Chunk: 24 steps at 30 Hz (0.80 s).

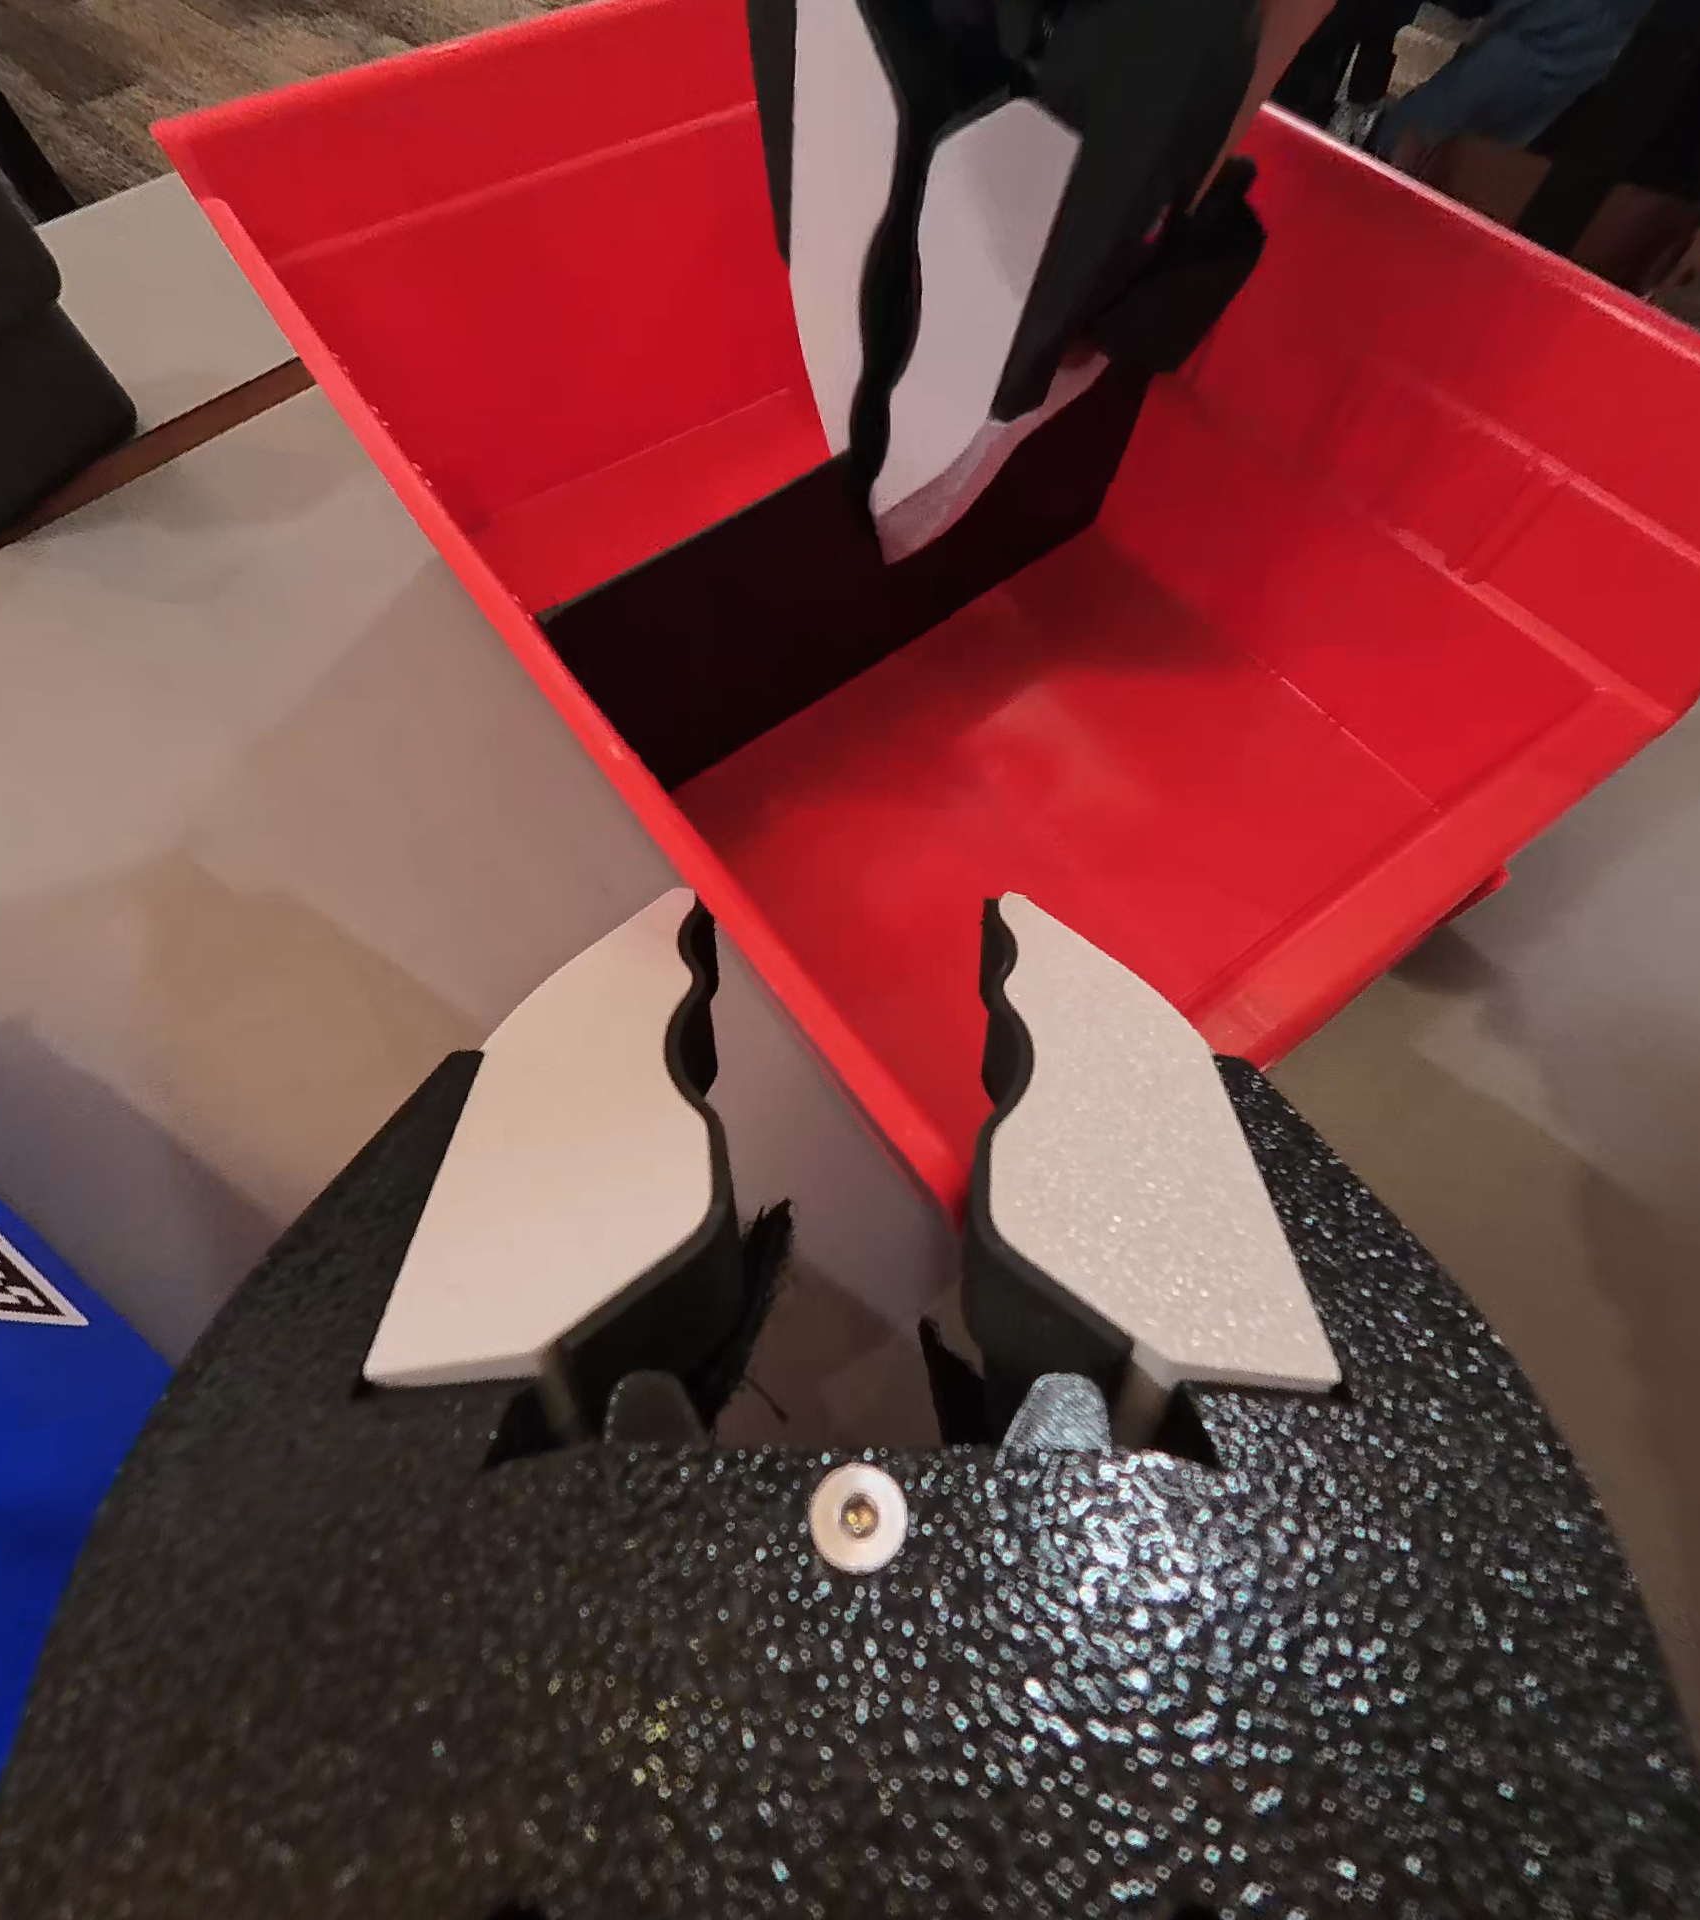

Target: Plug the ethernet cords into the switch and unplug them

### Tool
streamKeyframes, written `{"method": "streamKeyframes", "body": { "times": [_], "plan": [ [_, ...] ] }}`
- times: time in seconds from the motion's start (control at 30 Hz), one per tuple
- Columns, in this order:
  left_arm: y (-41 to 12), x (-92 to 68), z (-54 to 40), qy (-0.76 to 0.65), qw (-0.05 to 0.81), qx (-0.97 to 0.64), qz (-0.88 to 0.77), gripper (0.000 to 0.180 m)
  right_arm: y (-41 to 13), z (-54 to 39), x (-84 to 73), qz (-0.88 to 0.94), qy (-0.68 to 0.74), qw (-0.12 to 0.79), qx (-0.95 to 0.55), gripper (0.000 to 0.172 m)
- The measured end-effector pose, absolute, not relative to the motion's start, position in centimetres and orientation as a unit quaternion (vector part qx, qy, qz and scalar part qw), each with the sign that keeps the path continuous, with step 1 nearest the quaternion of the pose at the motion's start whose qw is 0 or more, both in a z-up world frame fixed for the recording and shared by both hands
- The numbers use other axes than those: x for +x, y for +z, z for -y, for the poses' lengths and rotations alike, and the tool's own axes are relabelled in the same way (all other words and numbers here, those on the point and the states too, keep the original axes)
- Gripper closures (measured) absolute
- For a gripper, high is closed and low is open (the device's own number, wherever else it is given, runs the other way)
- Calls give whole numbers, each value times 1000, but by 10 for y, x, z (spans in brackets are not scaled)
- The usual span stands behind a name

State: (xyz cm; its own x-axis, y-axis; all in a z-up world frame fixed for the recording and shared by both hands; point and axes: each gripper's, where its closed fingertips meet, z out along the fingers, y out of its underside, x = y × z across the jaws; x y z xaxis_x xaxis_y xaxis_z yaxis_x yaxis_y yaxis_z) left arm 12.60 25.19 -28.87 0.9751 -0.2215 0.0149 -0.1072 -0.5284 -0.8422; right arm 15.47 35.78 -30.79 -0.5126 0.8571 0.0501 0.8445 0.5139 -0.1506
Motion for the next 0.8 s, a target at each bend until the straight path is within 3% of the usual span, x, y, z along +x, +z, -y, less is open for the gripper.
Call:
{"method": "streamKeyframes", "body": {
  "times": [0.33, 0.8],
  "plan": [
    [-289, 126, -252, -61, 477, -872, -94, 133, -248, -363, 143, 840, 114, 85, -523, 172],
    [-289, 126, -252, -60, 477, -872, -96, 133, -252, -362, 160, 839, 106, 40, -533, 172]
  ]
}}
